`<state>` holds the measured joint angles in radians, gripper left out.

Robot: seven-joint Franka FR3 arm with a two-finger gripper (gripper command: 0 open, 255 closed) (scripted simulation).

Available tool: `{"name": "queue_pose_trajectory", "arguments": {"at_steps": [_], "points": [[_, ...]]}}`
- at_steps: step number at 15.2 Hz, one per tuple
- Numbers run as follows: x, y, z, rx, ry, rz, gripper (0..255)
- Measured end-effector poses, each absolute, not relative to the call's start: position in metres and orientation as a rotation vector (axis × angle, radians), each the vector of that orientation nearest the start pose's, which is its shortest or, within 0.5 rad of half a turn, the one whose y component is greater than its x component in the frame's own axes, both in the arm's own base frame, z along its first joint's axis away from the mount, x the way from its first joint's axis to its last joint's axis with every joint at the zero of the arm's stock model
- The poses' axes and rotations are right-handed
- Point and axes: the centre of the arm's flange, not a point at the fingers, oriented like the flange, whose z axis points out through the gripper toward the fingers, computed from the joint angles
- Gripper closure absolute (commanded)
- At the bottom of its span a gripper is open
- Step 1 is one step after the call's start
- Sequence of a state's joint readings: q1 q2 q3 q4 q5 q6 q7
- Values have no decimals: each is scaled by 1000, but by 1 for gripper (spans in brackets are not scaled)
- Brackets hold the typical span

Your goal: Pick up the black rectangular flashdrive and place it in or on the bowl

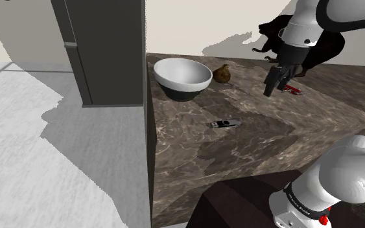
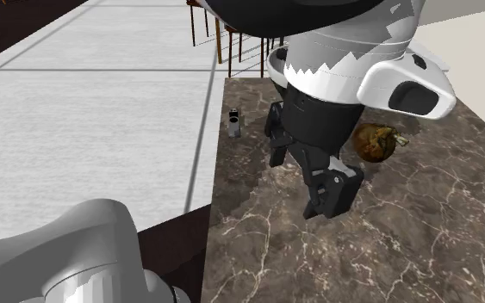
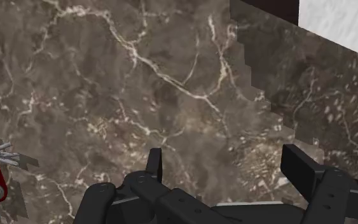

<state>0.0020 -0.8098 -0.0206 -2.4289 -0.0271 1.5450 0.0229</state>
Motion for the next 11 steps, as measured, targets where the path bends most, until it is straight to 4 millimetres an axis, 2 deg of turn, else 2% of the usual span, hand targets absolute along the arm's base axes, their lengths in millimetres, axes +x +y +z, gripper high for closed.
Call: {"name": "queue_pose_trajectory", "arguments": {"at_steps": [1, 3, 6, 11], "points": [[295, -10, 561, -3151, 54, 117, 0], [298, 3, 560, -3150, -68, 107, 0], [308, 42, 561, -3127, -348, 84, 0], [302, 103, 556, -3024, -841, 41, 0]]}}
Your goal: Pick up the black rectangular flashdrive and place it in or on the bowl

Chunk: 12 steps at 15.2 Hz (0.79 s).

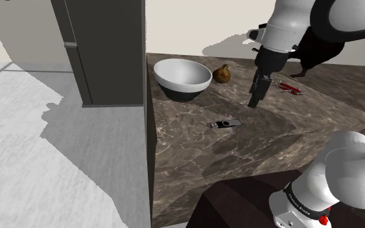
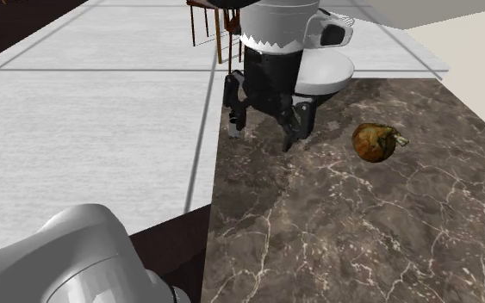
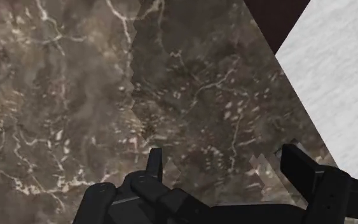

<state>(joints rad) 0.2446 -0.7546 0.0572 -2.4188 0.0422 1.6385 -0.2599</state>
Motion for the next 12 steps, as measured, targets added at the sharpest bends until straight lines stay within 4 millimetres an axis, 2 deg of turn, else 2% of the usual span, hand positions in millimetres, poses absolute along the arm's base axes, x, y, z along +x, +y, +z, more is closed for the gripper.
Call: {"name": "queue_pose_trajectory", "arguments": {"at_steps": [2, 3, 6, 12], "points": [[291, 130, 561, -2960, -1034, 24, 0], [282, 142, 556, -2924, -1129, 15, 0], [275, 166, 553, -2834, -1331, -4, 0], [272, 171, 528, -2815, -1368, -7, 0]]}}
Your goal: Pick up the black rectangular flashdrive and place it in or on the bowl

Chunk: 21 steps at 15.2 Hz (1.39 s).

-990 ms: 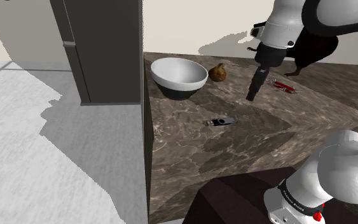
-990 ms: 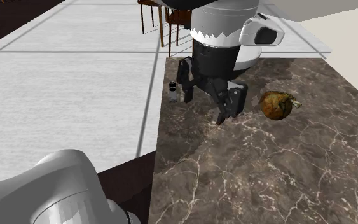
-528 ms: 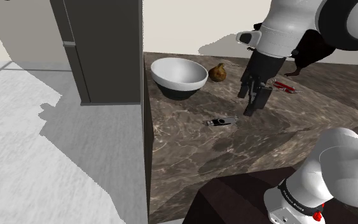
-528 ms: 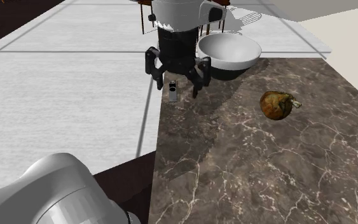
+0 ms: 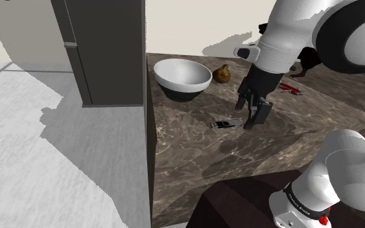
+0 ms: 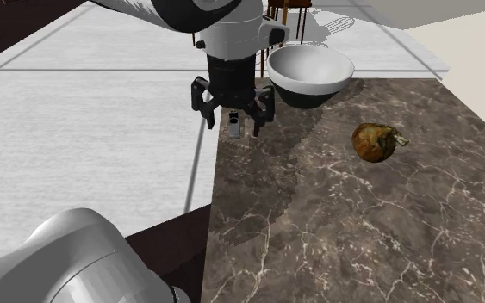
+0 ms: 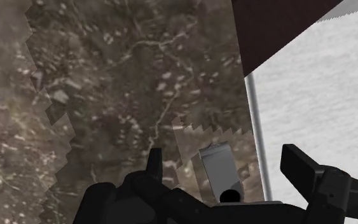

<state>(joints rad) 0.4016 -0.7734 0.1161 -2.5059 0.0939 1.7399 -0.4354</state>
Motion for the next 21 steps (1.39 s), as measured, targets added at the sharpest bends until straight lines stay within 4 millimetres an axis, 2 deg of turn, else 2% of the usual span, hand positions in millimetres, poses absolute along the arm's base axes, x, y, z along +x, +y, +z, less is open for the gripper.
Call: {"name": "queue_pose_trajectory", "arguments": {"at_steps": [2, 7, 8, 18, 21], "points": [[272, 171, 520, -2815, -1369, -7, 0], [272, 171, 518, -2815, -1369, -7, 0], [272, 171, 518, -2815, -1369, -7, 255], [272, 171, 518, -2815, -1369, -7, 255], [272, 171, 529, -2815, -1369, -8, 255]]}}
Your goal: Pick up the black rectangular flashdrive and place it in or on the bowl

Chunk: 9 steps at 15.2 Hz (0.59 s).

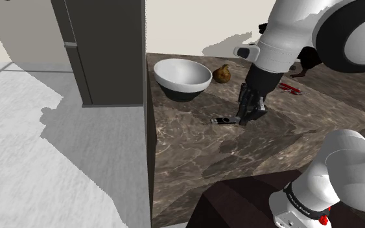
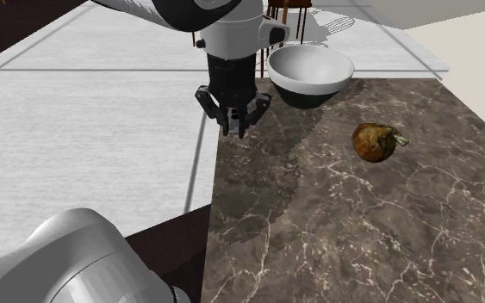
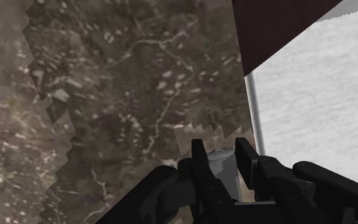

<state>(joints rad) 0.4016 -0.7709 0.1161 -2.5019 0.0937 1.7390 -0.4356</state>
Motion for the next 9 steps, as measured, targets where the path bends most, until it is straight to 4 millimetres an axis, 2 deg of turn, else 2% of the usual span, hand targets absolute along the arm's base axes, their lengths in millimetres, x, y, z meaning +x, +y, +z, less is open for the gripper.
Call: {"name": "queue_pose_trajectory", "arguments": {"at_steps": [9], "points": [[272, 172, 575, -2815, -1369, -8, 255]]}}
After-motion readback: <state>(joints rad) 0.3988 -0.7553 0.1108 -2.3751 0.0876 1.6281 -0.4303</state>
